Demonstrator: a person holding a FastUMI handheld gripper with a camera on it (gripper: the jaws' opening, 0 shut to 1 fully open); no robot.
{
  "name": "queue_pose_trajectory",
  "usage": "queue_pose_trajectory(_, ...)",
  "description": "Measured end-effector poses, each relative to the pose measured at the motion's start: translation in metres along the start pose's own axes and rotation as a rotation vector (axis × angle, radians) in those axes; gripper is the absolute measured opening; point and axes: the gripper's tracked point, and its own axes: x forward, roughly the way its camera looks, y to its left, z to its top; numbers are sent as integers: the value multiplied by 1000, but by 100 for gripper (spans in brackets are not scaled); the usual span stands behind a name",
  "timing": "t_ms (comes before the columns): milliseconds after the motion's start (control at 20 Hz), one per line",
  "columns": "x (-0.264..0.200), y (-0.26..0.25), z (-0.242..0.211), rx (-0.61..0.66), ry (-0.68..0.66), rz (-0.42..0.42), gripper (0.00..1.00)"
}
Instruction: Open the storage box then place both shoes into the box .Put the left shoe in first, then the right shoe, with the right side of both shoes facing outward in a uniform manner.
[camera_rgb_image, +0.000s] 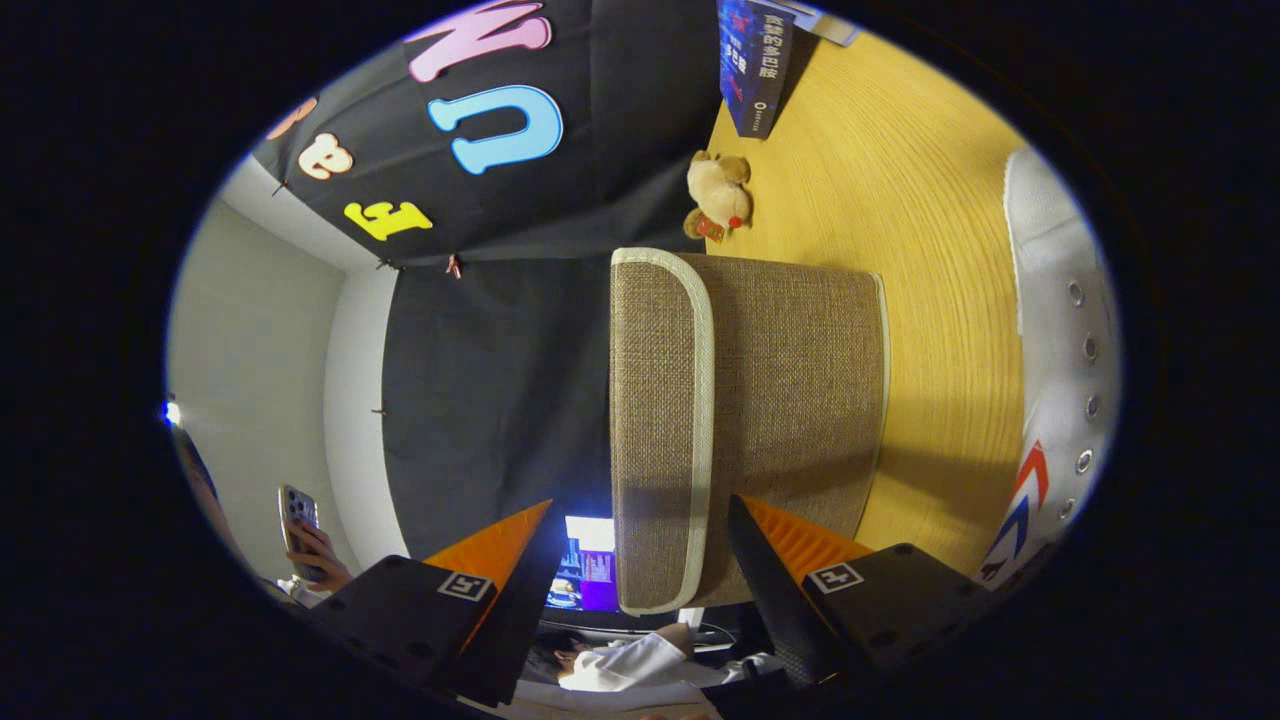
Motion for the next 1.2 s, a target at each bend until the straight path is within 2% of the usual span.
queue_pose_trajectory(400, 14, 3, 17, 57, -76, 70, 98)
queue_pose_trajectory(550, 18, 2, 14, 65, -67, 57, 94)
queue_pose_trajectory(600, 20, -6, 14, 76, -57, 32, 89)
queue_pose_trajectory(800, 18, -9, 12, 25, -79, -16, 15)
queue_pose_trajectory(850, 13, 1, 10, 2, -82, 3, 7)
queue_pose_trajectory(950, 12, 29, 8, -9, -95, 56, 5)
queue_pose_trajectory(1200, 29, 80, 7, -124, -133, 41, 5)
